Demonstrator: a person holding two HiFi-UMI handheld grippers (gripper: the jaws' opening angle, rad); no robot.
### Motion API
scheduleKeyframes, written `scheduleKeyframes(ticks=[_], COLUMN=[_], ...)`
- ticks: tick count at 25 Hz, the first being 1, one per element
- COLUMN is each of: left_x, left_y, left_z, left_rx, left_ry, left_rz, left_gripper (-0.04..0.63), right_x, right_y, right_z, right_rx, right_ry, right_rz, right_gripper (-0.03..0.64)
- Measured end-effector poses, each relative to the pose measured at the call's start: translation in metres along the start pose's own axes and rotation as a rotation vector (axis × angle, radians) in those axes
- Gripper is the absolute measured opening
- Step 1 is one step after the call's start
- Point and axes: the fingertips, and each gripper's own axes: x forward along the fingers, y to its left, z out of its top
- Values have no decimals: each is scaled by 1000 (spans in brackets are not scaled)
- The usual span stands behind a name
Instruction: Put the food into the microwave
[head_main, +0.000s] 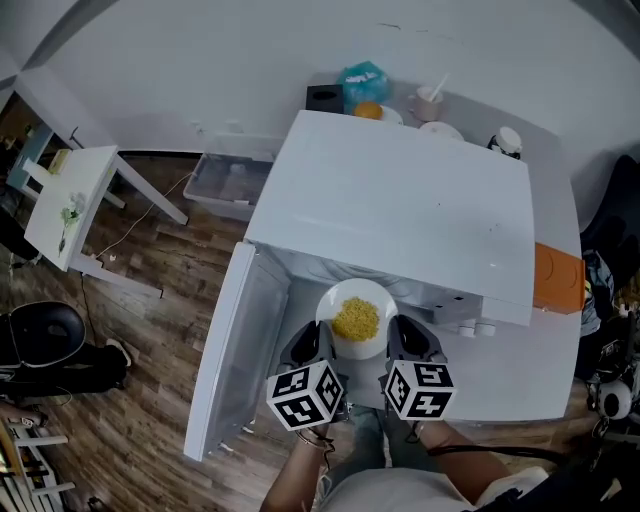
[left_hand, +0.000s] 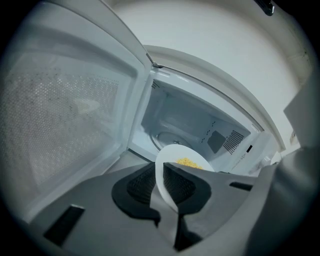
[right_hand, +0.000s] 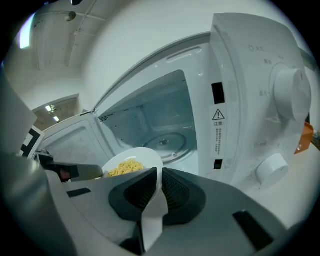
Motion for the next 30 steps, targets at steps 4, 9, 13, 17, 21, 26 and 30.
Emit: scheduleKeyframes(ticks=[4, 9, 13, 17, 21, 26, 30], left_x=[10, 25, 37, 48, 58, 70, 76], left_y=[1, 2, 3, 5, 4, 4, 3], left_z=[10, 23, 33, 37, 39, 40, 41], left_rx=[11, 22, 45, 46, 54, 66, 71], left_ry=[-6, -22, -32, -29, -19, -17, -21], left_rz=[-12, -19, -23, -31, -47, -54, -58], left_gripper=[52, 51, 51, 51, 51, 51, 51], right_x=[6, 16, 25, 33, 40, 49, 54], right_y=[0, -2, -3, -4, -8, -13, -16], right_z=[5, 8, 14, 19, 22, 26, 27], right_rx=[24, 62, 103, 110, 123, 137, 136], right_ry=[-17, -35, -51, -65, -81, -102, -110], right_rz=[-19, -43, -64, -79, -107, -130, -139], right_gripper=[41, 41, 41, 41, 41, 41, 41])
